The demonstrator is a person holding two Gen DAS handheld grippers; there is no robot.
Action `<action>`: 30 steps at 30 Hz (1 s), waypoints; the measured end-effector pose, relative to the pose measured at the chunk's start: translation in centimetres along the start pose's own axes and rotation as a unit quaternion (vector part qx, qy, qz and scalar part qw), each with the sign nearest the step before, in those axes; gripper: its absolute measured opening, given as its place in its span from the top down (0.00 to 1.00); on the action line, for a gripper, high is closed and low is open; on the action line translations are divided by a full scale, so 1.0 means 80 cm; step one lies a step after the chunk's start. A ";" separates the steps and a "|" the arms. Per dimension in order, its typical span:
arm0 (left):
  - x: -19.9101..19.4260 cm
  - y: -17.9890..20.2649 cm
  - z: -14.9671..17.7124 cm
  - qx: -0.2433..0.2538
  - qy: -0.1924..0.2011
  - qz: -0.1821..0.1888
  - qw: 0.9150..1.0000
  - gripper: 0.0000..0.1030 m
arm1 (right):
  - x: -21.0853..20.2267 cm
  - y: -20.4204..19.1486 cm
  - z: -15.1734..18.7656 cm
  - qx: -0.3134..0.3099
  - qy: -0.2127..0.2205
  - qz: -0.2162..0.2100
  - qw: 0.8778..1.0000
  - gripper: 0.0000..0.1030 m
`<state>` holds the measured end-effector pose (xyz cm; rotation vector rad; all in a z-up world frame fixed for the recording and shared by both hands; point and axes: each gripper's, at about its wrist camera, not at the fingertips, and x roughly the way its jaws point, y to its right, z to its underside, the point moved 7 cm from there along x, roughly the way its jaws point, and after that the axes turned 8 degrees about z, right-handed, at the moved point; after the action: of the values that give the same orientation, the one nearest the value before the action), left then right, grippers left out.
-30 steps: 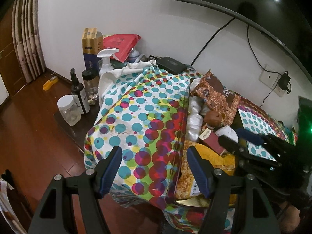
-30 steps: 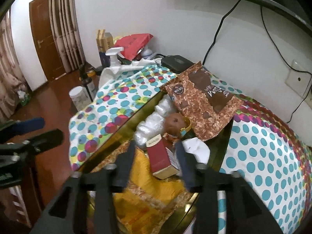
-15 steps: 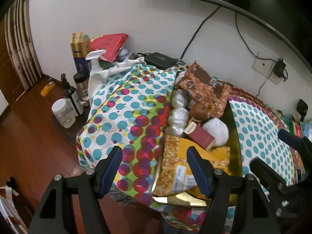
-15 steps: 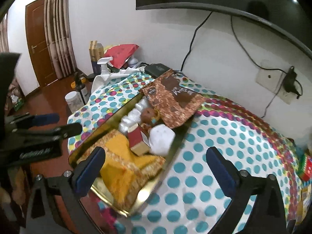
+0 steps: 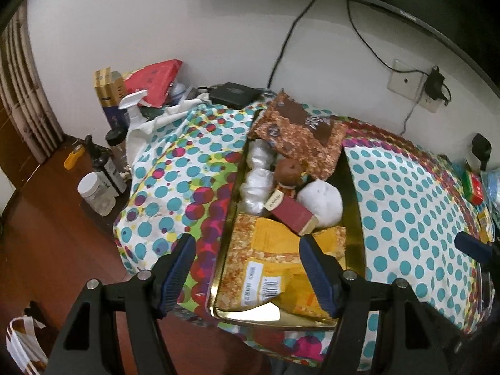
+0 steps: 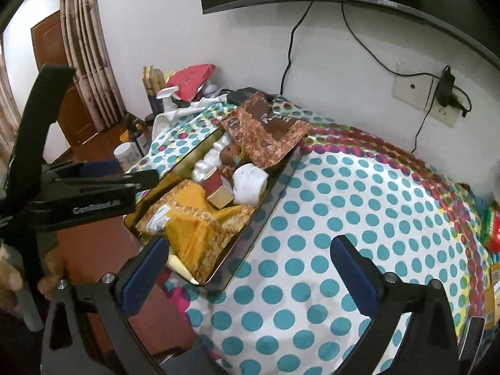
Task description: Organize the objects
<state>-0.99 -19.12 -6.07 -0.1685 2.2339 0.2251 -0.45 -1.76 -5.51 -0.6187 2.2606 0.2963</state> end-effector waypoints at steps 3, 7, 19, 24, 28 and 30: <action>-0.001 0.010 -0.004 0.018 -0.003 -0.012 1.000 0.31 | -0.004 -0.004 0.003 -0.001 -0.006 -0.010 1.000 0.00; -0.003 0.017 -0.009 0.020 -0.004 -0.005 1.000 0.31 | -0.008 -0.013 0.007 -0.007 -0.025 -0.011 1.000 0.00; -0.010 0.029 -0.007 0.032 -0.008 -0.029 0.999 0.29 | -0.002 -0.015 0.017 -0.010 -0.064 -0.006 0.998 0.00; -0.023 0.045 -0.011 0.070 0.018 -0.044 0.996 0.29 | 0.000 -0.011 0.019 -0.001 -0.069 -0.010 0.998 0.00; -0.032 0.055 -0.014 0.074 0.037 -0.031 0.996 0.29 | 0.001 -0.010 0.020 0.001 -0.071 -0.011 0.997 0.00; -0.030 0.056 -0.014 0.071 0.031 -0.020 0.997 0.29 | 0.002 -0.011 0.022 -0.002 -0.073 -0.010 0.997 0.00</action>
<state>-1.24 -14.86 -3.06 -0.1447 2.2958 0.0405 0.99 -1.85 -6.83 -0.6013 2.1144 0.3258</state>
